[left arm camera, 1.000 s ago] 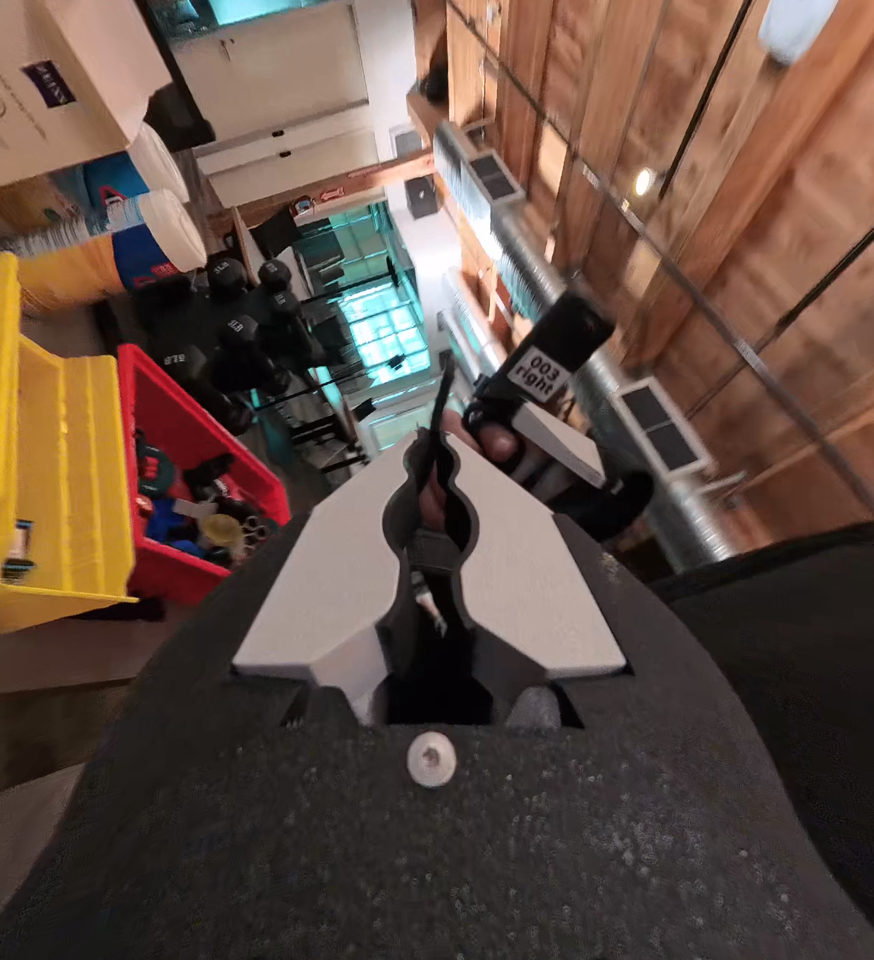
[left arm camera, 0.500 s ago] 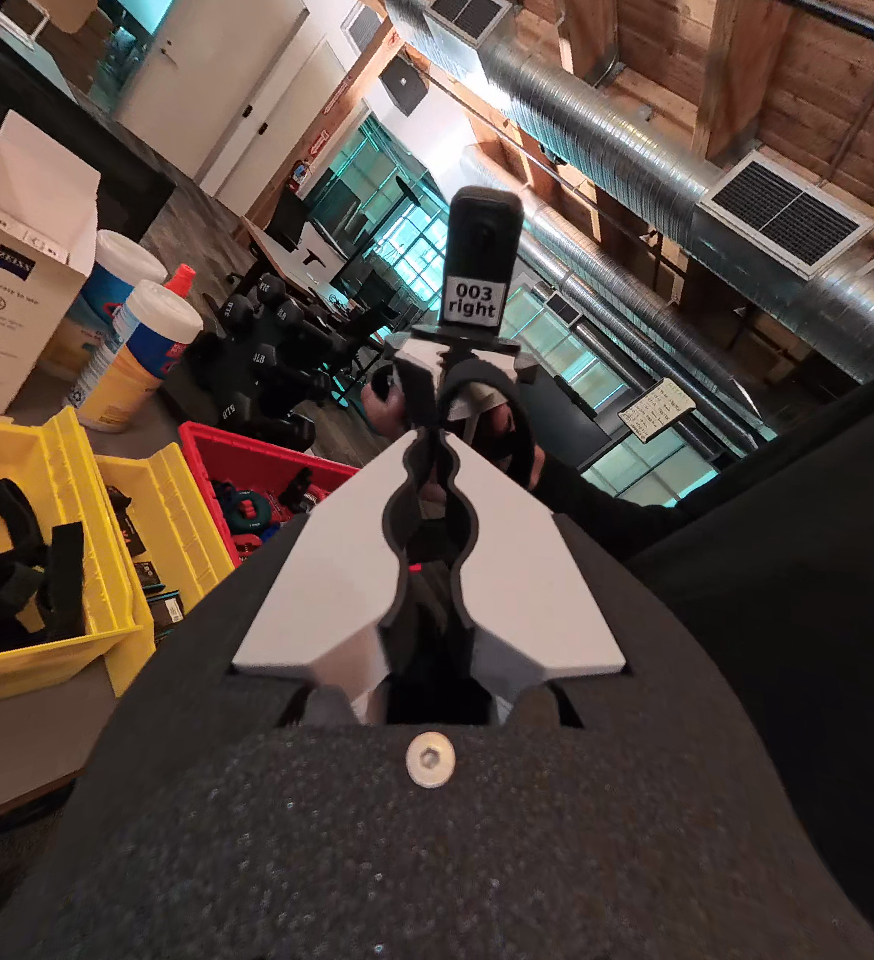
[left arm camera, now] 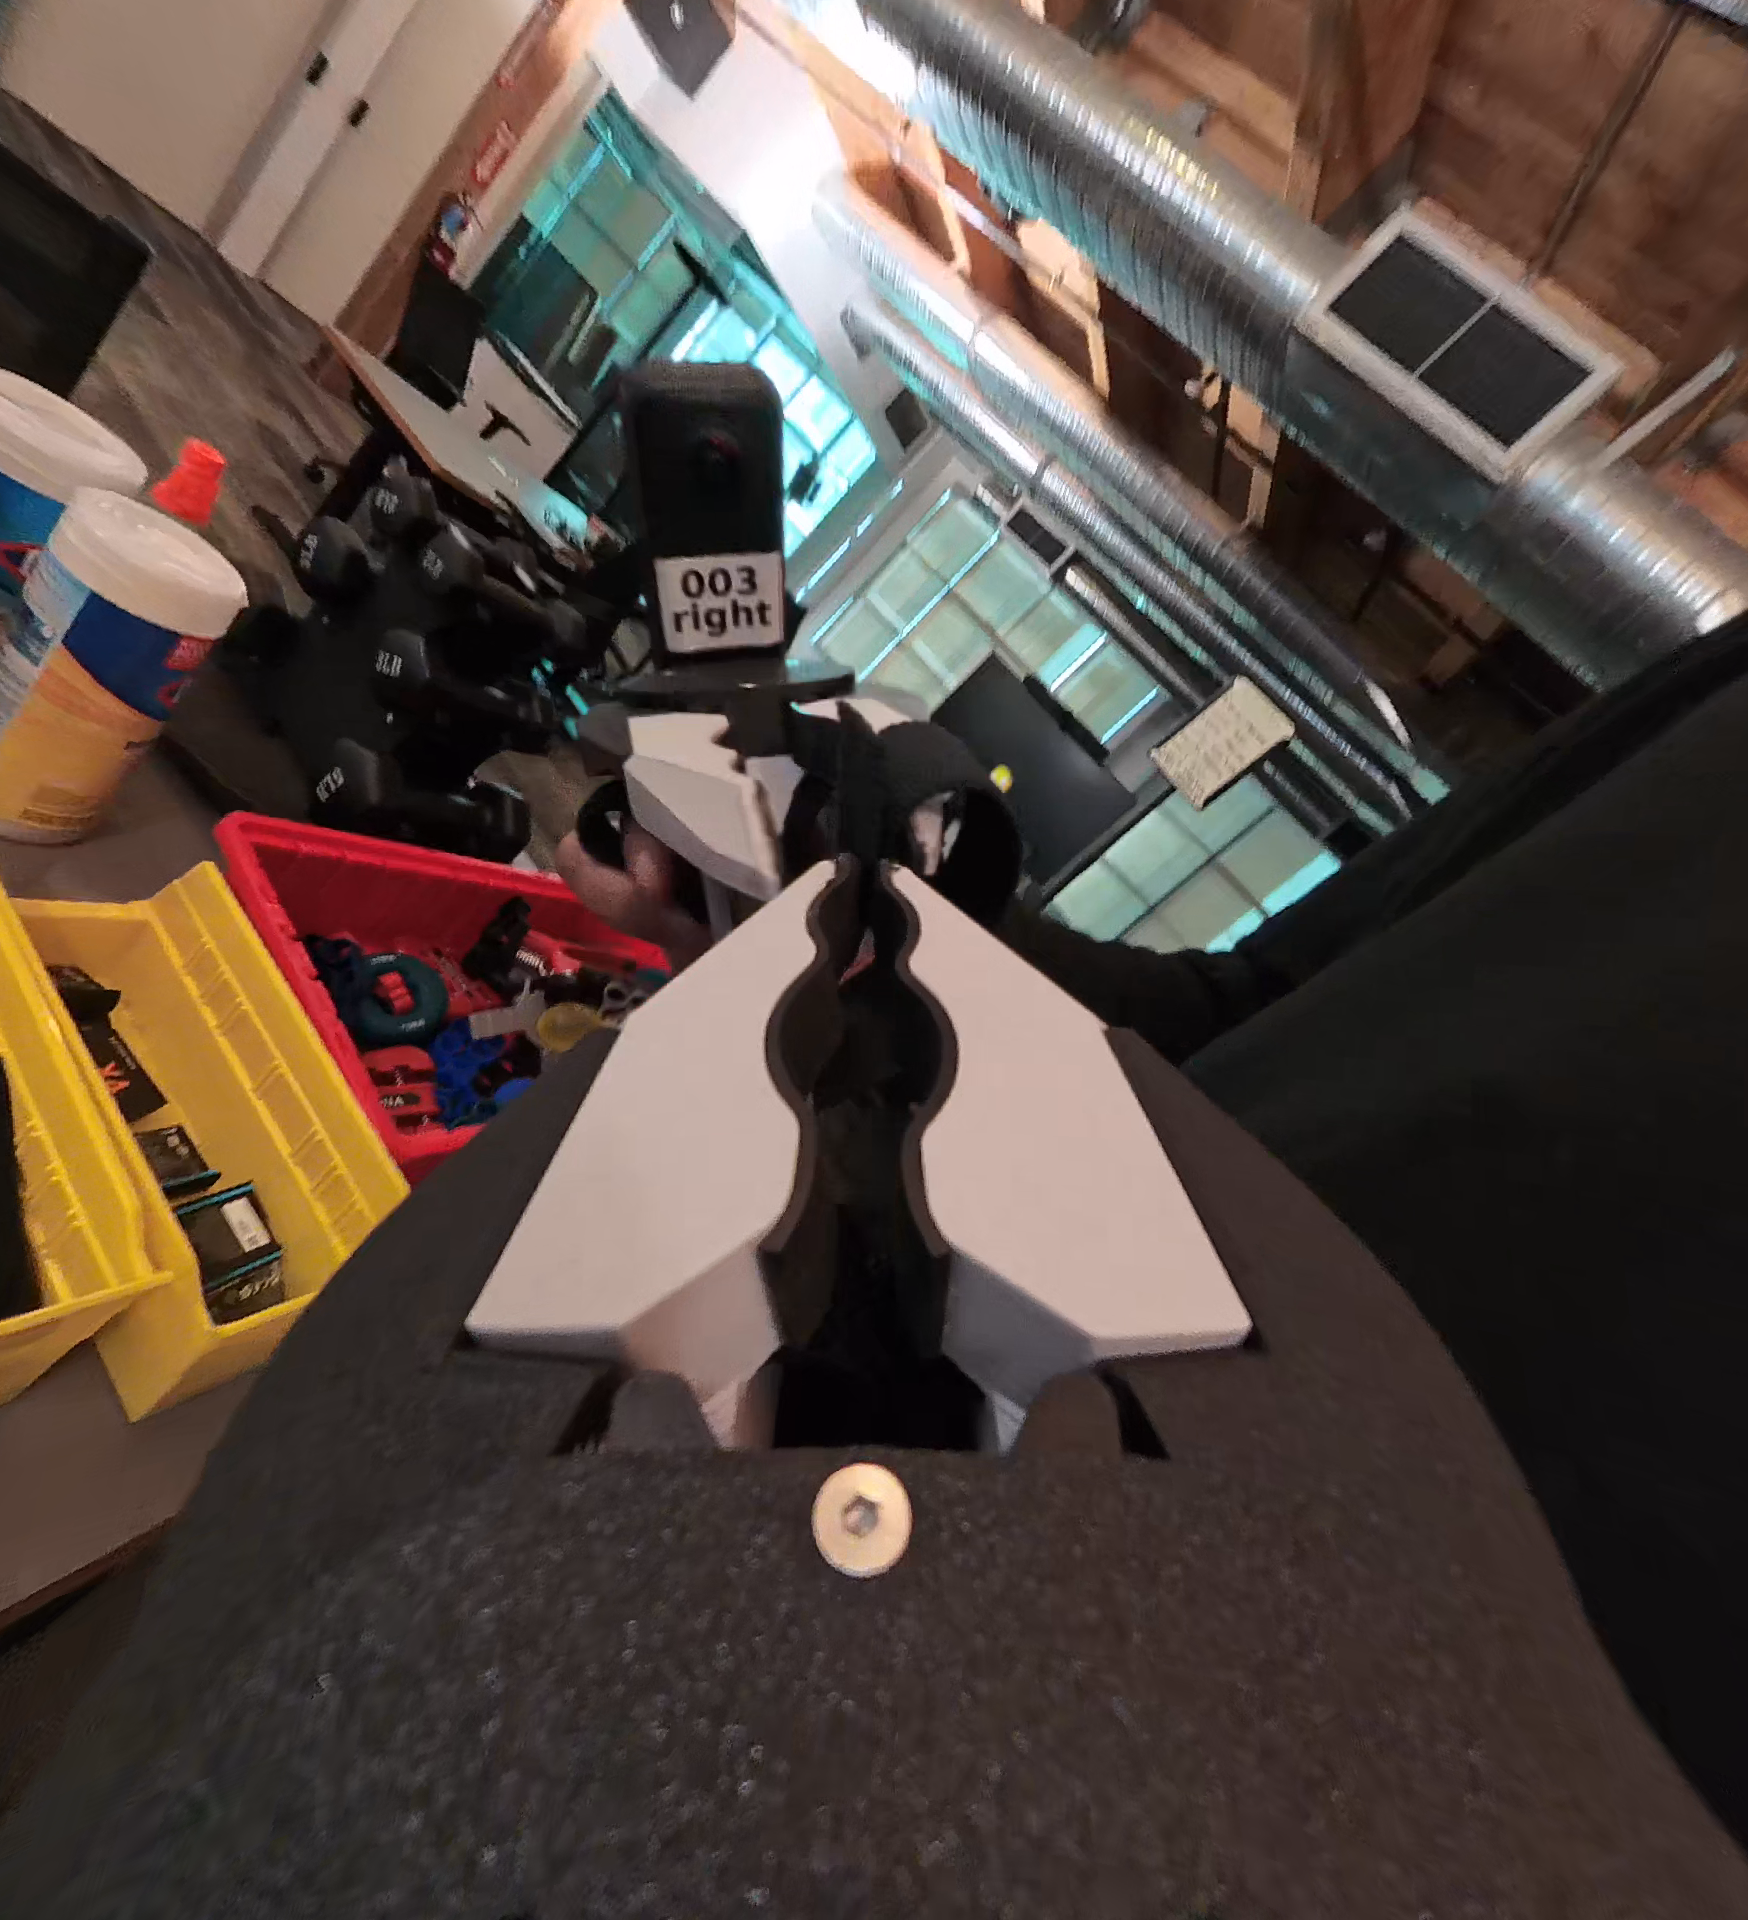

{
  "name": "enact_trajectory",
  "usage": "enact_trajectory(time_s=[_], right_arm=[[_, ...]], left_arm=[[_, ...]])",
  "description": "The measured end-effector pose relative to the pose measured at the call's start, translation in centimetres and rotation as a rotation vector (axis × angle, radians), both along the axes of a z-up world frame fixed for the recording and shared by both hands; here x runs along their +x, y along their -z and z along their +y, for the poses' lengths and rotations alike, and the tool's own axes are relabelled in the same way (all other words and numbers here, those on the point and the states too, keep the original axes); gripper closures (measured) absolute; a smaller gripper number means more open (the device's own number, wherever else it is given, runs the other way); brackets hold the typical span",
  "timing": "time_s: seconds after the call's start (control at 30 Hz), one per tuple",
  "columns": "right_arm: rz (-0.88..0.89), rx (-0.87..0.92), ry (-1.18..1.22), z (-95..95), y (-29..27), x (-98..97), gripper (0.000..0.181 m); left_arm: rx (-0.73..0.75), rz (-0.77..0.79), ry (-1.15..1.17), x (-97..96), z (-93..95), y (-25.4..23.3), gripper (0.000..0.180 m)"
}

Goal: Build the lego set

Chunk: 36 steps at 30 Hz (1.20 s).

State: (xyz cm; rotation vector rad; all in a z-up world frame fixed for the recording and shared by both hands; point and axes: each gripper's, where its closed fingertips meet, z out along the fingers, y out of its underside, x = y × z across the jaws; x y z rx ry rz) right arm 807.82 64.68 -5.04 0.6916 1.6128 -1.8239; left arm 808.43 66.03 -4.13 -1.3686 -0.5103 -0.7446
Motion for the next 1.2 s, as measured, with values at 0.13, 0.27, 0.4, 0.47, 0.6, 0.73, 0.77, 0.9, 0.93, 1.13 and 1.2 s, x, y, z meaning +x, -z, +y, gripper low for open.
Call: enact_trajectory(time_s=[0.13,0.27,0.4,0.47,0.6,0.73,0.77,0.9,0.93,1.13,1.2], right_arm=[[0.012,-0.035,0.013,0.0,0.1,-0.3,0.170],[0.023,-0.050,0.033,0.2,0.0,-0.6,0.177],[0.007,-0.110,0.134,1.1,-0.5,-2.3,0.178],[0.093,-0.016,0.204,1.2,0.2,-2.8,0.177],[0.204,0.093,0.226,0.4,0.6,-2.6,0.177],[0.246,0.141,0.213,-0.2,0.8,-2.3,0.177],[0.241,0.138,0.200,-0.3,0.7,-2.1,0.177],[0.214,0.113,0.186,-0.3,0.4,-1.9,0.177],[0.207,0.114,0.185,-0.3,0.5,-1.9,0.177],[0.130,0.092,0.146,-0.1,0.7,-1.3,0.170],[0.098,0.086,0.117,-0.2,1.1,-1.1,0.164]], left_arm=[[-0.051,0.018,0.026,-0.1,0.1,0.3,0.180],[-0.119,0.052,-0.005,-0.6,0.1,1.0,0.180],[-0.189,0.068,-0.068,-1.3,-0.7,2.2,0.146],[-0.199,0.055,-0.108,-1.7,-1.0,2.6,0.141],[-0.234,0.050,-0.091,-1.1,0.3,3.4,0.141],[-0.227,0.060,-0.084,-1.0,1.2,3.4,0.146],[-0.225,0.064,-0.085,-1.0,1.4,3.4,0.151],[-0.196,0.071,-0.089,-0.9,1.6,3.2,0.162],[-0.185,0.074,-0.083,-0.7,1.7,3.1,0.171],[-0.218,0.112,-0.072,-0.1,1.7,3.4,0.176],[-0.250,0.135,-0.061,0.0,1.6,3.8,0.176]])
